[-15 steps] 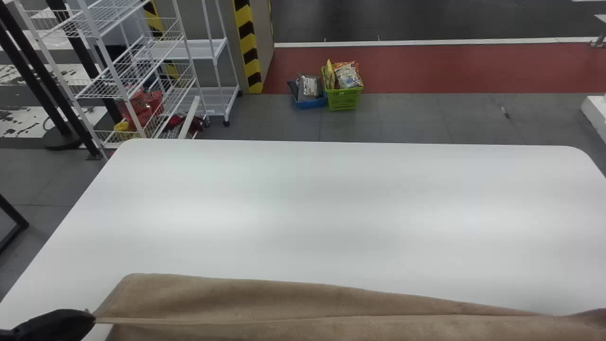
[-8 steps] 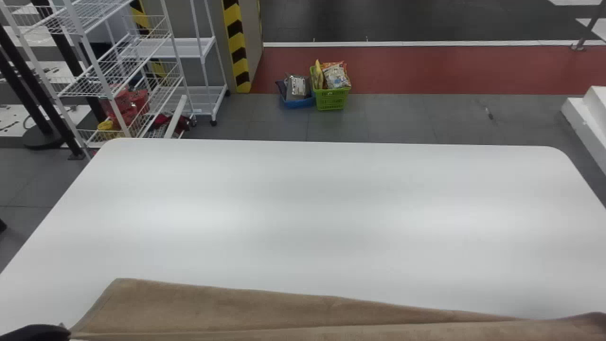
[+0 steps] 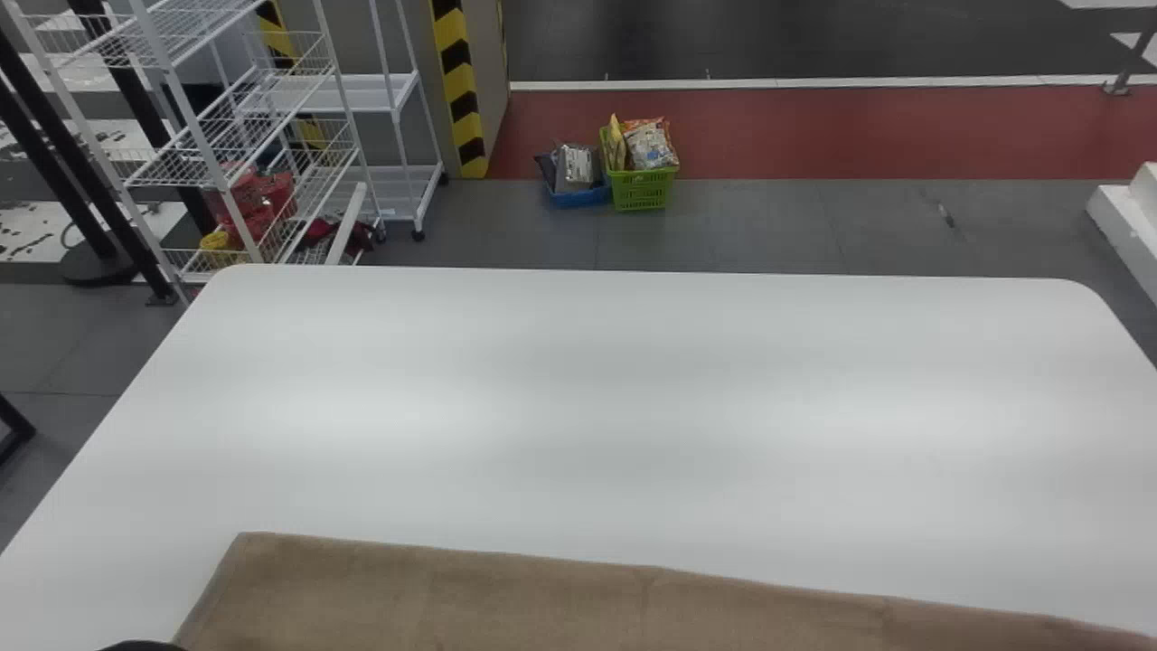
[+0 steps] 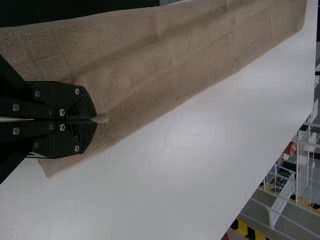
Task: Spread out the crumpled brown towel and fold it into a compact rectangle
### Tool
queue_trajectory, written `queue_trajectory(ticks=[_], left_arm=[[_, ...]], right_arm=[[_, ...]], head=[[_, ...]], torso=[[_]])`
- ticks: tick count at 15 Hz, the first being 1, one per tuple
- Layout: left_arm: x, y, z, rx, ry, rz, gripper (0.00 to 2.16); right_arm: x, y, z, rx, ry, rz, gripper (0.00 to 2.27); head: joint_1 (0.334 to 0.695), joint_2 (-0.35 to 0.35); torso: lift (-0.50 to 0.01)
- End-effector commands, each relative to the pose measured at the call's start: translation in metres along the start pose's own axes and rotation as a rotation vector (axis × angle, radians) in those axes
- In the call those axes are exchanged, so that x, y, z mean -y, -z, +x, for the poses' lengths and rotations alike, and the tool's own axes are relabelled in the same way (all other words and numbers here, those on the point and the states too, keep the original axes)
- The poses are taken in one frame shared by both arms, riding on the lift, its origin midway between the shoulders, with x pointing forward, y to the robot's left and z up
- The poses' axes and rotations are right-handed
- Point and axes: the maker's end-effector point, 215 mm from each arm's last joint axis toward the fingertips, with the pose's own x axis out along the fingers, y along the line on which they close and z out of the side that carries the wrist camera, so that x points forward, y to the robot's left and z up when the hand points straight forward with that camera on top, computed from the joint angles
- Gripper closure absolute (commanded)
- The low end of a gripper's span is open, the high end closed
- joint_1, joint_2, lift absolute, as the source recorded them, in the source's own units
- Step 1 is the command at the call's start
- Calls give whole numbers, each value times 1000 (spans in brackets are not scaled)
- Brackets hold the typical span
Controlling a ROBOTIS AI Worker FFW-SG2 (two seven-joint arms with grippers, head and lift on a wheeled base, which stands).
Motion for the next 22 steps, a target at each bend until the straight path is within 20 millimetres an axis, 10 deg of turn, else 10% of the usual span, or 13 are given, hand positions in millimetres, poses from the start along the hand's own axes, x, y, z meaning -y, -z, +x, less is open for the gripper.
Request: queue_trajectory(ticks=[1,18,22], left_arm=[[8,-8,9,15,24,26,1079],[12,-6,12,2,32,58,1072],[2,-4,4,-8,-15,54,424]], right_arm=[[-6,1,2,-3,-14,-2,1325],[-22,0,0,-29,-38,-81,1318],[-32,16,-4,-113,-59,-183,1305]], head=[[695,91],[695,80],[695,93]], torso=[[-127],[-127],[-127]])
